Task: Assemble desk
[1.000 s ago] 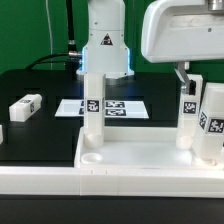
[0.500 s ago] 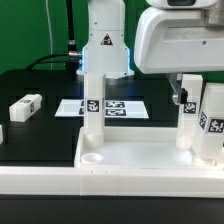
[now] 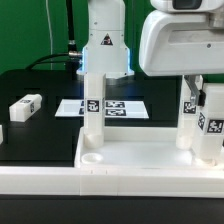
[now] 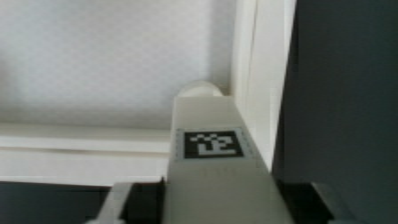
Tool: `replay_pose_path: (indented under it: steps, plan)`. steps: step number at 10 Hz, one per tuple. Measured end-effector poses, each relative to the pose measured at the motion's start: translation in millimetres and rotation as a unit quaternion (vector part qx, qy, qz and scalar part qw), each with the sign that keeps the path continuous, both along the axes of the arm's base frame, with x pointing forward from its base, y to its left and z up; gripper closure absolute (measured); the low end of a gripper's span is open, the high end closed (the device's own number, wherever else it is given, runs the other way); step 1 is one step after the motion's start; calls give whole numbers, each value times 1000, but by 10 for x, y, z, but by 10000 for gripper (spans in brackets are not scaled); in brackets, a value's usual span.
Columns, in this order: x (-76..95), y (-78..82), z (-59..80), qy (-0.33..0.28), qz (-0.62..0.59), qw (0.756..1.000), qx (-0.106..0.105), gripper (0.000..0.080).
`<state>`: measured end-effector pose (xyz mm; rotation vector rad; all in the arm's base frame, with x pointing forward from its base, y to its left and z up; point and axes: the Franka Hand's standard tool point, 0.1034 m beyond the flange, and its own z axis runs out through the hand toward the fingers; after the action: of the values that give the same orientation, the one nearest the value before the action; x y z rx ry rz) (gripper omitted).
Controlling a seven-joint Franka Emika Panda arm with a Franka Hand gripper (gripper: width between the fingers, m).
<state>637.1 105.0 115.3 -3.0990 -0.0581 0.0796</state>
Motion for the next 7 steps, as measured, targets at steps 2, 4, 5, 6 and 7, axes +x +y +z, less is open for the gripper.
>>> replay_pose_path:
  steps: [2,4,5,6,7]
  plan:
    - [0,0,0,1,-16,1000,-1,511]
    - [0,4,-1,2,-47,999,-1,511]
    - [0,0,-2,4,-99,995,-2,511]
    - [7,-28,0,3,-143,990,-4,511]
    - [14,-28,9,2,-184,983,-5,510]
